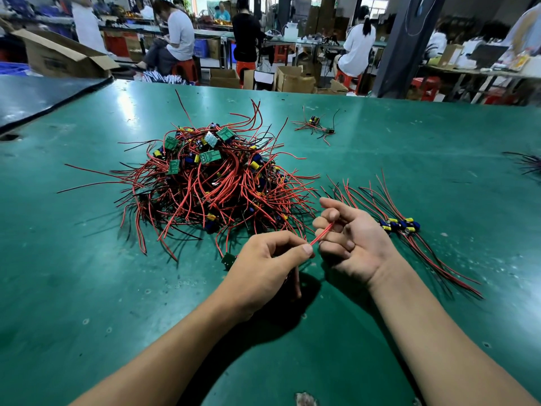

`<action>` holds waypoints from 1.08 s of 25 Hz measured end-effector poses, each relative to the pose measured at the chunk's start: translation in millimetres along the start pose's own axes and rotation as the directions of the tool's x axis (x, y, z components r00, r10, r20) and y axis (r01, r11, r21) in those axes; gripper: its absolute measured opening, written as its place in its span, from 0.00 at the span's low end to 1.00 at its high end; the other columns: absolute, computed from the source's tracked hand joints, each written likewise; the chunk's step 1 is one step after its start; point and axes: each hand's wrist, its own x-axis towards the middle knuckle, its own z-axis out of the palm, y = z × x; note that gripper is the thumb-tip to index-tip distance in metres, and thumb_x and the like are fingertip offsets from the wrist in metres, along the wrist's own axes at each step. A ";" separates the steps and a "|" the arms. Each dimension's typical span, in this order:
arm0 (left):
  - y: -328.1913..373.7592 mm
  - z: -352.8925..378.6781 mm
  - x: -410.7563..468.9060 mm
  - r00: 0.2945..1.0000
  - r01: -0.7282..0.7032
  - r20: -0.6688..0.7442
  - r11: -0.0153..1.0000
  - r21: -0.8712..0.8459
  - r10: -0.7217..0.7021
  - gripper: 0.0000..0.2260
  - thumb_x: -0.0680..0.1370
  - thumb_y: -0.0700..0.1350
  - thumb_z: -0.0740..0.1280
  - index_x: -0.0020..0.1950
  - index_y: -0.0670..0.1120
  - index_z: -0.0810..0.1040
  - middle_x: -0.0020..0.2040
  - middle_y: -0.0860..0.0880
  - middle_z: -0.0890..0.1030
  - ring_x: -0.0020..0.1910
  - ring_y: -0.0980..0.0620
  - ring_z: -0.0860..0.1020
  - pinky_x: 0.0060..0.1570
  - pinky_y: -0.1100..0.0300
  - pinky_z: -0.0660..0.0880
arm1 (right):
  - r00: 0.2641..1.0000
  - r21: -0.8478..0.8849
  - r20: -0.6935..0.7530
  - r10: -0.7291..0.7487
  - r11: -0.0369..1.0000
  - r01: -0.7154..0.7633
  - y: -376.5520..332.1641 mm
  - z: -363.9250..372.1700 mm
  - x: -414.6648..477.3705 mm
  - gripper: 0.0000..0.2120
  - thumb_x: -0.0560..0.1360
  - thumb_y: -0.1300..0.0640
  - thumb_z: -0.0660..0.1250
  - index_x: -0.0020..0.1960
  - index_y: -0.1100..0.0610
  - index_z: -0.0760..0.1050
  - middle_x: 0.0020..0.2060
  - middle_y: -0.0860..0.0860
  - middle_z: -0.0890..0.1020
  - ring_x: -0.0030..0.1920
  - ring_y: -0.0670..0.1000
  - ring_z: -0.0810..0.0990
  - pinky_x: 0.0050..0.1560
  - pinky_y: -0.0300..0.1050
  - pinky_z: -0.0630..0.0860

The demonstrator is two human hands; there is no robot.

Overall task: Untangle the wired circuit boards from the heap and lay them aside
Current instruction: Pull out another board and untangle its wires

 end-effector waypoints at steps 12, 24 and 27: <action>11.4 -6.3 9.0 0.961 0.263 0.039 0.863 -0.432 -0.273 0.32 0.74 0.67 0.56 0.62 0.42 0.77 0.49 0.40 0.85 0.42 0.40 0.83 0.37 0.54 0.81 | 0.869 -0.675 -0.036 -0.494 0.653 0.343 7.4 2.9 -2.0 0.28 0.63 0.31 0.73 0.42 0.54 0.71 0.29 0.47 0.71 0.24 0.46 0.66 0.21 0.36 0.64; 10.9 -6.3 7.0 0.973 0.223 0.024 0.919 -0.325 -0.228 0.18 0.76 0.60 0.63 0.60 0.51 0.78 0.56 0.45 0.84 0.45 0.43 0.84 0.45 0.50 0.82 | 0.773 -0.957 0.184 -0.607 0.068 0.282 1.9 -6.6 -5.2 0.05 0.71 0.58 0.77 0.44 0.53 0.82 0.37 0.47 0.84 0.36 0.43 0.79 0.43 0.37 0.75; 6.6 -10.8 -0.8 0.967 -0.107 -0.177 0.924 0.366 0.182 0.05 0.76 0.49 0.71 0.46 0.49 0.83 0.38 0.52 0.83 0.29 0.61 0.75 0.32 0.66 0.72 | 0.620 -0.990 0.075 -0.781 0.018 0.142 -14.0 -24.2 -0.5 0.05 0.72 0.56 0.76 0.47 0.54 0.83 0.39 0.47 0.84 0.39 0.45 0.80 0.51 0.41 0.76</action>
